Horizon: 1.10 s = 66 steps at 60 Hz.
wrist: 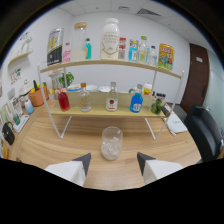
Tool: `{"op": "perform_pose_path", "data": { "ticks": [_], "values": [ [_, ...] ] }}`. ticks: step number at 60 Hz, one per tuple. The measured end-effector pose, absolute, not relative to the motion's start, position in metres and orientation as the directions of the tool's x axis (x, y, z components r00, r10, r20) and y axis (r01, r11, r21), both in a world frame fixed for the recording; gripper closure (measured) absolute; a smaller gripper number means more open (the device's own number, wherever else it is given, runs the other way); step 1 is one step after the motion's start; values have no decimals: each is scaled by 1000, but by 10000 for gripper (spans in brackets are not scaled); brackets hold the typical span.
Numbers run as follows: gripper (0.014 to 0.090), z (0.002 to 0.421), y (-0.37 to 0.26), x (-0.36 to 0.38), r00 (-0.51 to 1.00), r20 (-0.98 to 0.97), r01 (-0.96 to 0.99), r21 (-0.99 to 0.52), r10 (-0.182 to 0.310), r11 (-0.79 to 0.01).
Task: Make me a cup of Vodka Sunrise.
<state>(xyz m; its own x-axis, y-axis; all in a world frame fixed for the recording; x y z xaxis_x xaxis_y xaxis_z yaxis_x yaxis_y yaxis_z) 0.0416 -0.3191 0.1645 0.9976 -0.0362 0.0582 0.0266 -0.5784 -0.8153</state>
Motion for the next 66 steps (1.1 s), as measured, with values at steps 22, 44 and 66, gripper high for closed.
{"op": "perform_pose_path", "data": {
  "ticks": [22,44,66],
  "values": [
    [189,155,-351,14,998,25,-15,-817,-61,-576],
    [187,197,-291,-94,998,-46,-25,-919,42,-393],
    [201,208,-172,-137,998,-30,-15,-959,50,-284]
  ]
}}
